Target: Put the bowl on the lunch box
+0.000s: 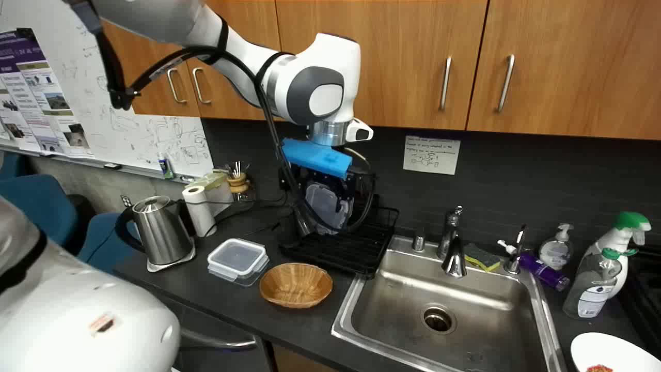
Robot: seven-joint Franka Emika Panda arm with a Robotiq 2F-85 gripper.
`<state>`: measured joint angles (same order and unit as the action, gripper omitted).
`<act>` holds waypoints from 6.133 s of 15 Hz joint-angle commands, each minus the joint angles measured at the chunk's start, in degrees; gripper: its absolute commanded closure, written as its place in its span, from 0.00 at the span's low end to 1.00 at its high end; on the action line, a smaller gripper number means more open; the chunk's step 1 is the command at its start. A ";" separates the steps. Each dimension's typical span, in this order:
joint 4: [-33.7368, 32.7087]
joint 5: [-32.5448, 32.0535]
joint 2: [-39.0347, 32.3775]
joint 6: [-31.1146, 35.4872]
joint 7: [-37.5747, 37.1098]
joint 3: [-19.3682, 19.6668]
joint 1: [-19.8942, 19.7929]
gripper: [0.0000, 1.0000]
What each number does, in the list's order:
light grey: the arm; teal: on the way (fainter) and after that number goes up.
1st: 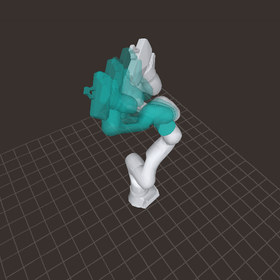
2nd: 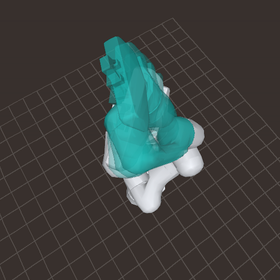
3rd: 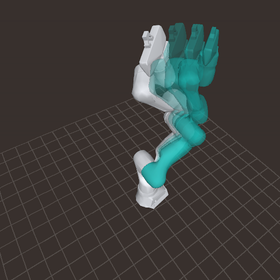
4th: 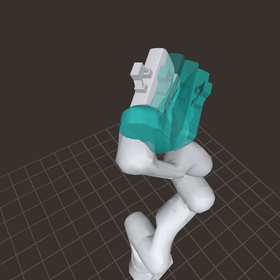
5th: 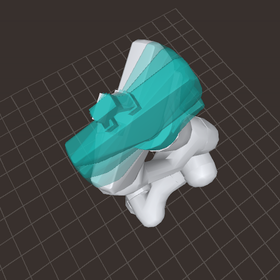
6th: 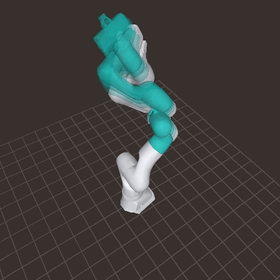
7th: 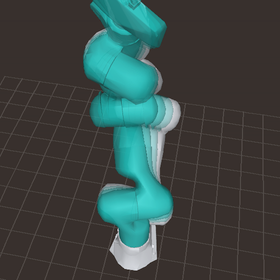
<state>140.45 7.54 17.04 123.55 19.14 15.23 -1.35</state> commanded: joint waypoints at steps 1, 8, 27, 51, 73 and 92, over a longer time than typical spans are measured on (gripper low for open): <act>-0.10 0.48 -0.12 -0.16 0.37 -1.40 -1.46 0.00; -0.10 0.48 -0.13 -0.16 0.37 -1.40 -1.46 0.00; 7.32 -10.04 -0.50 6.42 -6.18 -9.83 -0.89 0.00; 5.08 -10.26 -27.85 41.02 -25.82 -19.58 5.63 0.00; -2.36 16.25 -34.61 24.52 -17.04 -24.88 0.11 0.00; -15.32 3.39 -43.94 8.11 -22.45 -19.58 3.36 0.00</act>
<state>127.84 12.46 -25.23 133.44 -2.58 -5.16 1.04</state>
